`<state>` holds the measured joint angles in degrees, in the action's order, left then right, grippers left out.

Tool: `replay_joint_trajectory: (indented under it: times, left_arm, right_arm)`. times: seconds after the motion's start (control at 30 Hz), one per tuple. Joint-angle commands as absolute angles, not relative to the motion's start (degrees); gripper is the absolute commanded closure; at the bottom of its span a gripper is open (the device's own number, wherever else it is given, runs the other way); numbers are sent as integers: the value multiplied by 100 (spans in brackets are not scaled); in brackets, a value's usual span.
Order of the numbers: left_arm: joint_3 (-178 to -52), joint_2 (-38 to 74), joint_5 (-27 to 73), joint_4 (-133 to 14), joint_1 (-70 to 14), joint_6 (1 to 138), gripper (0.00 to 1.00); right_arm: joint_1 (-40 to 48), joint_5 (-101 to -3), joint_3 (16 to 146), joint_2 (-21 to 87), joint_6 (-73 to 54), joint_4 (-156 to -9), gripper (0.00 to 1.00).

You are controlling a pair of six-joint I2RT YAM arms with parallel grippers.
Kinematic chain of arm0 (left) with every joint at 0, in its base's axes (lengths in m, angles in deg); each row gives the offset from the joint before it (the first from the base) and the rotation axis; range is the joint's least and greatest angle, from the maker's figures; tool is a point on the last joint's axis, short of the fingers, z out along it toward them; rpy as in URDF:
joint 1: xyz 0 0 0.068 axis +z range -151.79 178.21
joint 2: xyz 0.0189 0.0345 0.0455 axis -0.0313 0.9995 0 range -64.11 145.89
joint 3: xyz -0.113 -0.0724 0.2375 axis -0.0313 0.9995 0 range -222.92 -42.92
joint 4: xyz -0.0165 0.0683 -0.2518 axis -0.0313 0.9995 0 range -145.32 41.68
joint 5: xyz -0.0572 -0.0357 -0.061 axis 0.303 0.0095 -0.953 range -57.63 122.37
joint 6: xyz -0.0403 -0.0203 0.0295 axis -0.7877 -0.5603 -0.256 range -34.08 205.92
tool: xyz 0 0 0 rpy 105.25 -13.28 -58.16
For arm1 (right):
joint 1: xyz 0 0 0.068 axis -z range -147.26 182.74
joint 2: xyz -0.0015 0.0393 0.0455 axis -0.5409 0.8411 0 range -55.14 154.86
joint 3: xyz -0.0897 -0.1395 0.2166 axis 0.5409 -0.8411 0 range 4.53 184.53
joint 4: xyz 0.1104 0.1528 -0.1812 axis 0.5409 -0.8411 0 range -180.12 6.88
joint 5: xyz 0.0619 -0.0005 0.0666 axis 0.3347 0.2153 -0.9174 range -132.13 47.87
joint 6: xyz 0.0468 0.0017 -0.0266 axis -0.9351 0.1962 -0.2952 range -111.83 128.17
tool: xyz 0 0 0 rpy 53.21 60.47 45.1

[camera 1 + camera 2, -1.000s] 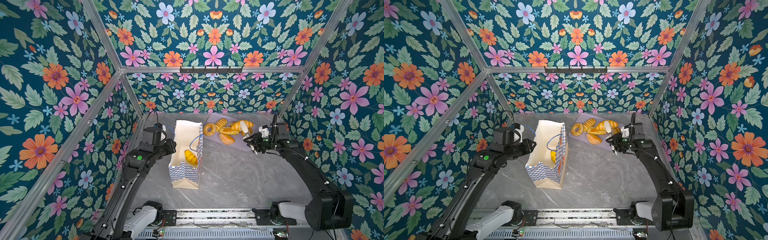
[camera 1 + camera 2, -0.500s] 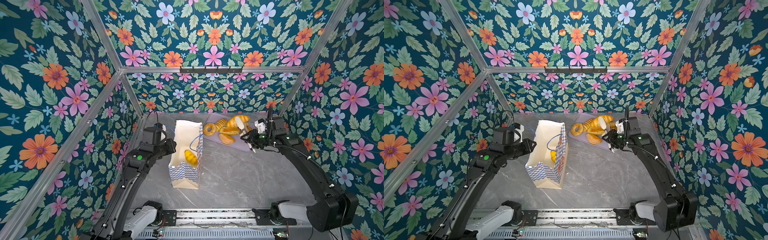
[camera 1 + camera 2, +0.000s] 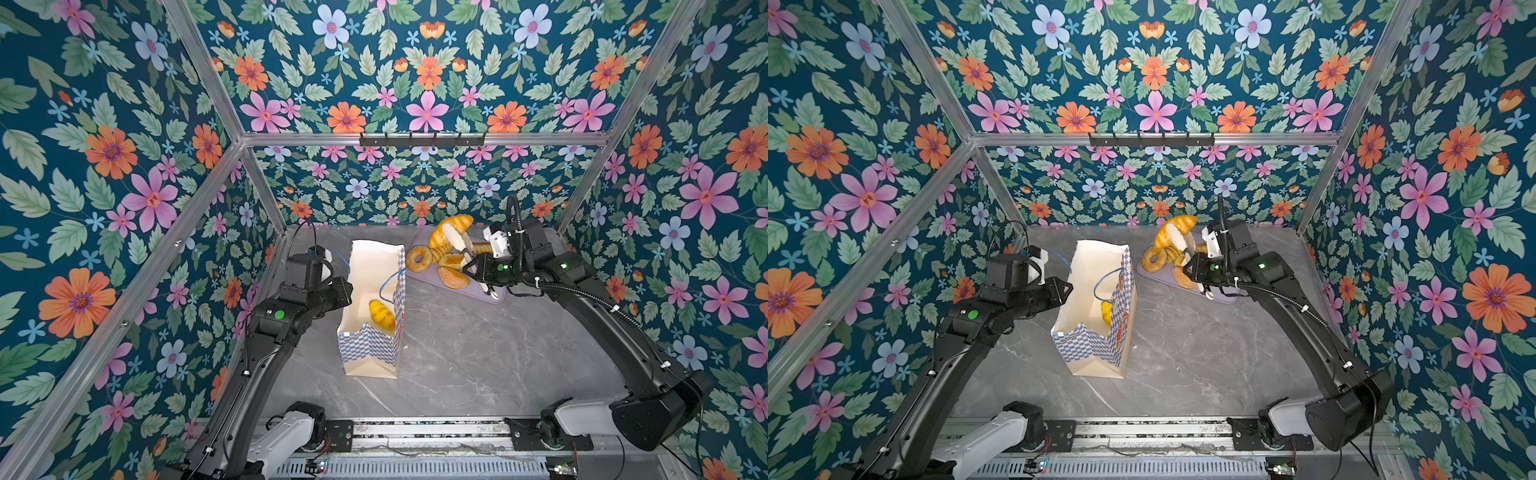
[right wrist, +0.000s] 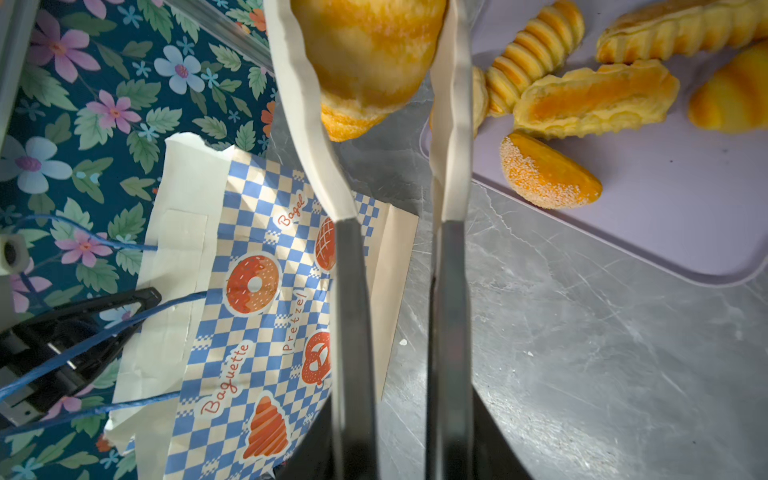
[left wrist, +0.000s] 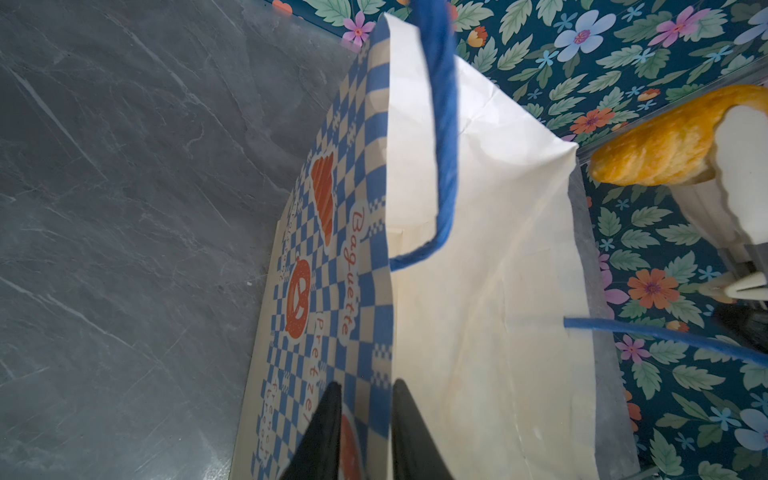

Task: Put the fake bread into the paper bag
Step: 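Pinch the croissant with the tongs and lift it off the tray, then carry the croissant with the tongs over the open paper bag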

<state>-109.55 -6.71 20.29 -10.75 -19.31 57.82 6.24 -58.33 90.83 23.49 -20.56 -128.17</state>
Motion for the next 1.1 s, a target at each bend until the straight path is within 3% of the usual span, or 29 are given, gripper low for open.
replay_joint_trajectory:
  times: [0.0,0.33,0.67,1.07]
  left_arm:
    - [-10991,-681,2009,-1152,-1928,5800,77]
    - [-10973,-681,2009,-1157,-1928,5788,77]
    - [-10961,-707,2026,-1153,-1925,5792,77]
    - [-10919,-704,2036,-1155,-1922,5788,77]
  right_arm:
    - [401,-5526,9327,2423,-1651,-12807,64]
    - [-190,-5576,9976,2767,-1069,-12856,63]
    - [-286,-6475,10652,3190,-703,-13027,63]
    - [-417,-6774,10983,3550,-243,-13575,63]
